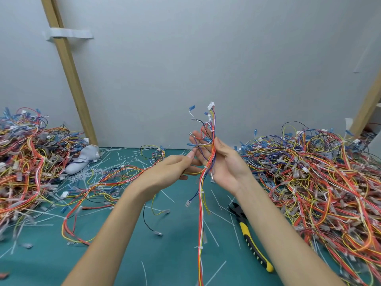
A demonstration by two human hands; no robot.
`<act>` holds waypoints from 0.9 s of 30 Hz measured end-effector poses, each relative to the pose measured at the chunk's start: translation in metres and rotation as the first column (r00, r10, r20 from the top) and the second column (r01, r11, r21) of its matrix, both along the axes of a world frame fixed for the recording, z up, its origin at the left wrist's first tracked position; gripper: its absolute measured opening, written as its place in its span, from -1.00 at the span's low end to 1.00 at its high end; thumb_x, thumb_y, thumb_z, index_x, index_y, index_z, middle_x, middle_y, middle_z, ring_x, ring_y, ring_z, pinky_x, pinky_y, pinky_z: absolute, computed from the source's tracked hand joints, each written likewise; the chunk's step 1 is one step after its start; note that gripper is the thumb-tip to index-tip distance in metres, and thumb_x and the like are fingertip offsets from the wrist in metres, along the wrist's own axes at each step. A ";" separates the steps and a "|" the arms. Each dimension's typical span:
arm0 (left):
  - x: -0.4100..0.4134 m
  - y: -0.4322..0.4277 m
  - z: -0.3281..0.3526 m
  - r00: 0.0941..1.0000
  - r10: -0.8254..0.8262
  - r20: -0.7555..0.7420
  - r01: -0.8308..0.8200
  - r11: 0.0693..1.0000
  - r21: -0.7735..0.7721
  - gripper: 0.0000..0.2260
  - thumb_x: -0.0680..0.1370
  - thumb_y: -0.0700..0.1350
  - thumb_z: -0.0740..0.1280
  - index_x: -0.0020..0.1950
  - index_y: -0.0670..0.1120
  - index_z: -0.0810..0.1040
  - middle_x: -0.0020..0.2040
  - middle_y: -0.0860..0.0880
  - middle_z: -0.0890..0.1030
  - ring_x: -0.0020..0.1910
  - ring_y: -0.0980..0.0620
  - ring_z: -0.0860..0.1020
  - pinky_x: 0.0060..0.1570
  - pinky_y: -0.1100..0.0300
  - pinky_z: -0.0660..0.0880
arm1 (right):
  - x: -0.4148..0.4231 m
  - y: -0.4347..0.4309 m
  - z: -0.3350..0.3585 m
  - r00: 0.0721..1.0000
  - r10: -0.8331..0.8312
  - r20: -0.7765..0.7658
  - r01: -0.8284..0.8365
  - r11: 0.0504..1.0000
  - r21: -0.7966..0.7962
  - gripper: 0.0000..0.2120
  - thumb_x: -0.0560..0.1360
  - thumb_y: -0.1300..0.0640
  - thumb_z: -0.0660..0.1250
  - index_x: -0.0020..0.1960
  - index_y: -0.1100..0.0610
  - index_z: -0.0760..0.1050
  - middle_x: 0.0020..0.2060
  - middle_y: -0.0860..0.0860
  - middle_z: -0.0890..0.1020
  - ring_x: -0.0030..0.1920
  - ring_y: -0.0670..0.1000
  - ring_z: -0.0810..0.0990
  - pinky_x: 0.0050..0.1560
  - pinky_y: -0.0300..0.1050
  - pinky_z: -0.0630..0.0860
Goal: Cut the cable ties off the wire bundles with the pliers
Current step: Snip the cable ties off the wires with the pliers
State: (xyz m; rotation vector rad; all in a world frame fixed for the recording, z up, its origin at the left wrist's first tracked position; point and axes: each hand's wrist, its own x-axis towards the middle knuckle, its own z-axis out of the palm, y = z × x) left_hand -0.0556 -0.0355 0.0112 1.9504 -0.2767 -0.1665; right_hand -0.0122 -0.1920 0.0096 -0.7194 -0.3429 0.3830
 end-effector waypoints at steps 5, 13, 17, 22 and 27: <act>0.001 0.002 -0.004 0.996 -0.059 -0.067 0.060 0.998 0.006 -0.54 0.68 0.12 -0.04 0.22 -0.04 0.59 0.11 0.08 0.68 0.15 0.23 0.58 0.31 0.04 0.43 | 0.000 -0.001 0.001 1.000 0.000 0.001 0.000 1.000 0.007 -0.62 0.67 0.16 0.05 0.45 0.21 0.34 0.25 0.16 0.58 0.21 0.10 0.61 0.16 -0.11 0.58; 0.001 0.006 -0.012 0.972 -0.136 -0.194 0.108 0.983 -0.148 -0.52 0.54 0.28 0.09 0.06 0.03 0.68 0.07 -0.09 0.68 0.08 -0.04 0.65 0.09 -0.04 0.59 | 0.000 -0.008 0.005 1.000 -0.024 0.000 0.024 0.998 0.065 -0.64 0.68 0.16 0.03 0.41 0.22 0.38 0.20 0.15 0.62 0.20 0.10 0.62 0.14 -0.12 0.59; 0.004 0.005 -0.016 0.950 -0.200 -0.242 0.137 0.958 -0.253 -0.46 0.56 0.27 0.09 0.16 -0.09 0.63 0.04 -0.17 0.66 0.06 -0.17 0.64 0.04 -0.07 0.60 | 0.000 -0.010 0.006 1.000 -0.023 0.001 0.022 0.995 0.093 -0.68 0.68 0.16 0.02 0.35 0.20 0.42 0.18 0.14 0.63 0.19 0.10 0.62 0.10 -0.12 0.60; 0.002 -0.005 -0.025 0.889 -0.303 -0.344 0.129 0.885 -0.447 -0.39 0.52 0.27 0.13 0.17 -0.24 0.58 -0.19 -0.16 0.54 -0.06 -0.20 0.64 -0.13 -0.04 0.62 | -0.001 -0.009 0.006 1.000 -0.014 -0.027 0.018 0.990 0.138 -0.63 0.68 0.16 0.01 0.43 0.22 0.36 0.18 0.11 0.63 0.15 0.05 0.64 0.10 -0.15 0.59; 0.003 -0.012 -0.038 0.818 -0.481 -0.315 0.193 0.746 -0.638 -0.41 0.54 0.27 0.18 0.14 -0.24 0.62 0.14 -0.17 0.61 0.23 -0.30 0.54 0.10 -0.22 0.53 | 0.002 -0.012 0.006 1.000 -0.011 -0.002 0.011 0.987 0.159 -0.61 0.68 0.15 0.01 0.47 0.19 0.32 0.20 0.08 0.62 0.15 0.04 0.64 0.09 -0.14 0.60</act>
